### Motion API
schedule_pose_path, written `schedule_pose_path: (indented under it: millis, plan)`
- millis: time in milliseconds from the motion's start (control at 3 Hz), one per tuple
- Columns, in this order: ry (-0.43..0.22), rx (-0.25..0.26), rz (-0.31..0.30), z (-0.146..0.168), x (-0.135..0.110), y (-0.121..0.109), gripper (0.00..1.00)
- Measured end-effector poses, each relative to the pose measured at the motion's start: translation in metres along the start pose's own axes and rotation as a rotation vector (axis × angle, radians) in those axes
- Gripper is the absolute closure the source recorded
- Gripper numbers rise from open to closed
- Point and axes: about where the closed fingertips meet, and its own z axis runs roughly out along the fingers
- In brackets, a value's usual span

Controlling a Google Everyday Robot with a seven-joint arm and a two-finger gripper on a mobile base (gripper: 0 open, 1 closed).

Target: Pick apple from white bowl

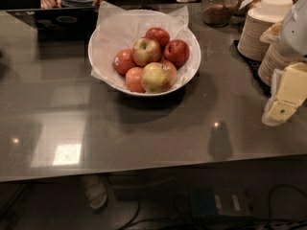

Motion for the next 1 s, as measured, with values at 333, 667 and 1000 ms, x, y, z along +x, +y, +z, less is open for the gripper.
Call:
schedule_pose_path:
  millis: [333,667,1000]
  plan:
    - [0.000,0.000,0.000,0.000,0.000,0.000,0.00]
    - [-0.044,0.002,0.003,0.003,-0.009,-0.003,0.00]
    - [-0.111,-0.007,0.003,0.014,-0.027,-0.006,0.00]
